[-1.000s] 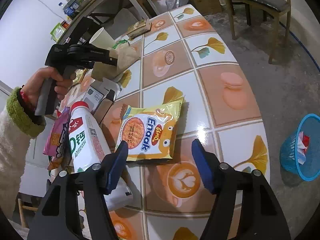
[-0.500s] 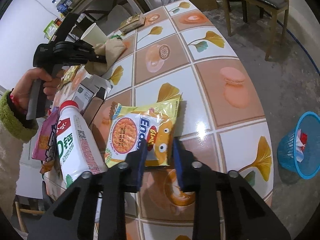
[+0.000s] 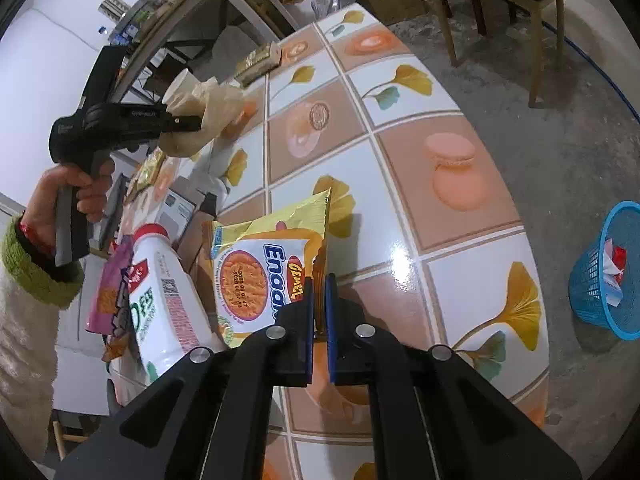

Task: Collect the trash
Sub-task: 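Grasp the brown paper bag with the left gripper while the right gripper grasps the yellow Enaak snack bag, then carry the paper bag and snack bag over the wastebasket and release both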

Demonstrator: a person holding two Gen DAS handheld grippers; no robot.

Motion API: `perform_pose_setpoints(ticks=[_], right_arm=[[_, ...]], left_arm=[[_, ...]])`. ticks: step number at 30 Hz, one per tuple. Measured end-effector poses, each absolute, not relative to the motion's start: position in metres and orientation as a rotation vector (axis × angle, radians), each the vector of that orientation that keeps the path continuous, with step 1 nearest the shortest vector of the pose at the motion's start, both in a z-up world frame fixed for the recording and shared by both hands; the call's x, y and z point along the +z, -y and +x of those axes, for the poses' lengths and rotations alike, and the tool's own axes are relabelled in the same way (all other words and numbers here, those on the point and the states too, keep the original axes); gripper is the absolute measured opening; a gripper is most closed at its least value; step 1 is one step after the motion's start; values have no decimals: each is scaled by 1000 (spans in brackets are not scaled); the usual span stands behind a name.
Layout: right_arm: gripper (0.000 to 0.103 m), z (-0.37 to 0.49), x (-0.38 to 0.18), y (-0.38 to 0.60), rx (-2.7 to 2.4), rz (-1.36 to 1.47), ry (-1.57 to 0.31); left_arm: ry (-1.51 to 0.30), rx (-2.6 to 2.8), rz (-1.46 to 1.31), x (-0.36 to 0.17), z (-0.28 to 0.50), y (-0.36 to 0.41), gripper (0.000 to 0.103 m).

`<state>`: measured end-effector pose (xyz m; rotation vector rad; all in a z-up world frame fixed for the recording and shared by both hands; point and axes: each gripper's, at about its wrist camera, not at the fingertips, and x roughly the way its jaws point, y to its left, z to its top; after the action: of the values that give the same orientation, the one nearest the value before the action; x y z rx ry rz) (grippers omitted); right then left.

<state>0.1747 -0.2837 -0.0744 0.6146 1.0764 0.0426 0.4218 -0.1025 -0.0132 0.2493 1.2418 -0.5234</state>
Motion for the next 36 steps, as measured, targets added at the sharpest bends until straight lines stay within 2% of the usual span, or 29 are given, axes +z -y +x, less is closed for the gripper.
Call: perform_pose_setpoints(ticks=[18, 36], right_arm=[[5, 134, -33, 318, -29, 644, -941], [5, 46, -3, 369, -108, 726, -780]], left_arm=[[-1140, -558, 260, 45, 391, 114, 6], [-1058, -667, 328, 99, 303, 174, 6]])
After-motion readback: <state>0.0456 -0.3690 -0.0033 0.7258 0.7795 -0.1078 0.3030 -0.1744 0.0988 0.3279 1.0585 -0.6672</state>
